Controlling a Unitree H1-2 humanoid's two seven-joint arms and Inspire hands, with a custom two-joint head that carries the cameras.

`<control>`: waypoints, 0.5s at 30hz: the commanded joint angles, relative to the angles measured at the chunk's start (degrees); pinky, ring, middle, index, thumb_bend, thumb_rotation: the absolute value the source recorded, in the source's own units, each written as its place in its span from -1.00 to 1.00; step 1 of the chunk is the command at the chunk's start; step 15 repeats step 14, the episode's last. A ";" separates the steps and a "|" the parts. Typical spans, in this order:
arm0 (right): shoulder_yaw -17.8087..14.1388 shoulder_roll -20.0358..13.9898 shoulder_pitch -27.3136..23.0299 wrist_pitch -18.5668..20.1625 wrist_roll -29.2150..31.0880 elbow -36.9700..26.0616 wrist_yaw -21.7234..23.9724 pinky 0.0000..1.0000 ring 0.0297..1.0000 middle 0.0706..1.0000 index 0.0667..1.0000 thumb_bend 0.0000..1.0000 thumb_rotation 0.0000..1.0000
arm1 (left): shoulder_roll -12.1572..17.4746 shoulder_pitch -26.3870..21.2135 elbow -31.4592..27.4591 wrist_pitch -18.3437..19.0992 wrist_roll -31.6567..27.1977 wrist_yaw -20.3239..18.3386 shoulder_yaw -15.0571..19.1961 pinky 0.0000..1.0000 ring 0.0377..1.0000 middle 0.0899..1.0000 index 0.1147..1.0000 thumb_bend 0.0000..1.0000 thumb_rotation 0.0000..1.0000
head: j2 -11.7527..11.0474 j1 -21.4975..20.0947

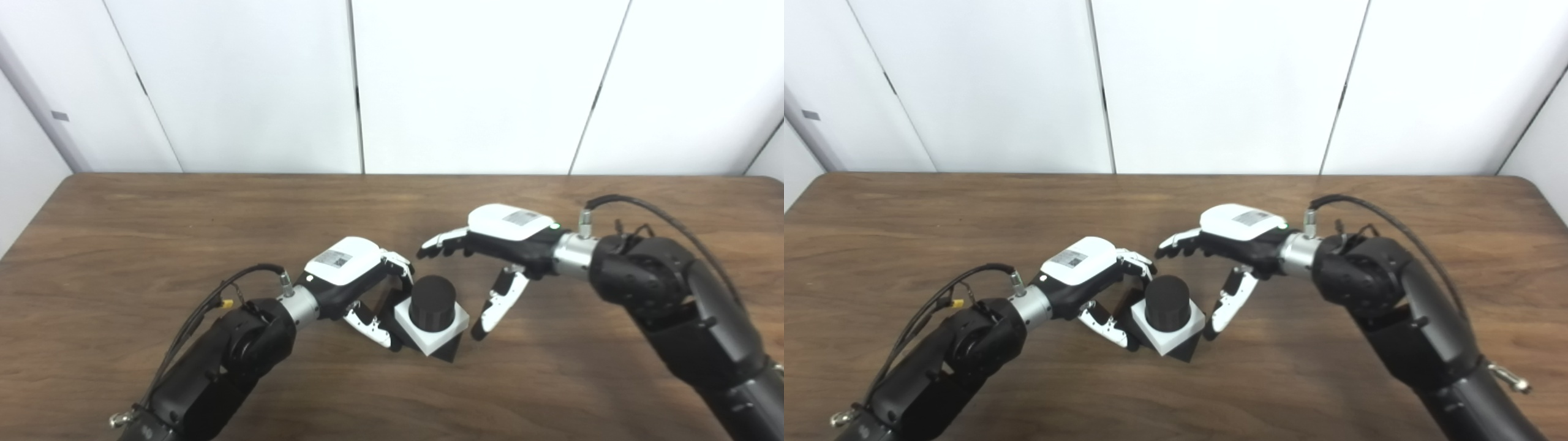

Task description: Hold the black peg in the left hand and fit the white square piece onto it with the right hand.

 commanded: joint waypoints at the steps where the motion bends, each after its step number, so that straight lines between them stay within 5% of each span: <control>1: -2.11 -1.33 -0.81 0.57 1.49 -2.15 -1.71 0.35 0.57 0.63 0.66 1.00 -0.29 | 0.26 2.52 2.84 0.63 0.75 -5.17 -2.65 0.28 0.61 0.57 -0.16 0.05 -0.86 | 0.04 -0.17; 6: -5.35 -2.07 1.55 1.10 3.32 -2.75 -4.05 0.27 0.51 0.60 0.58 0.82 -0.56 | 0.36 2.52 3.39 -0.01 0.91 -4.51 -2.54 0.26 0.58 0.56 -0.16 0.05 -0.86 | 0.01 -0.69; 9: -8.73 -0.88 4.53 0.82 4.43 -2.48 -8.75 0.20 0.45 0.55 0.47 0.65 -0.80 | 0.28 2.54 3.37 0.11 0.90 -4.56 -2.48 0.28 0.60 0.56 -0.16 0.05 -0.86 | -0.21 -1.01; 15: -13.27 2.35 8.98 -0.43 5.21 -0.74 -17.71 0.23 0.43 0.48 0.36 0.46 -0.98 | 0.27 2.41 3.02 0.76 0.69 -5.24 -2.43 0.29 0.61 0.57 -0.16 0.05 -0.86 | -0.07 -1.19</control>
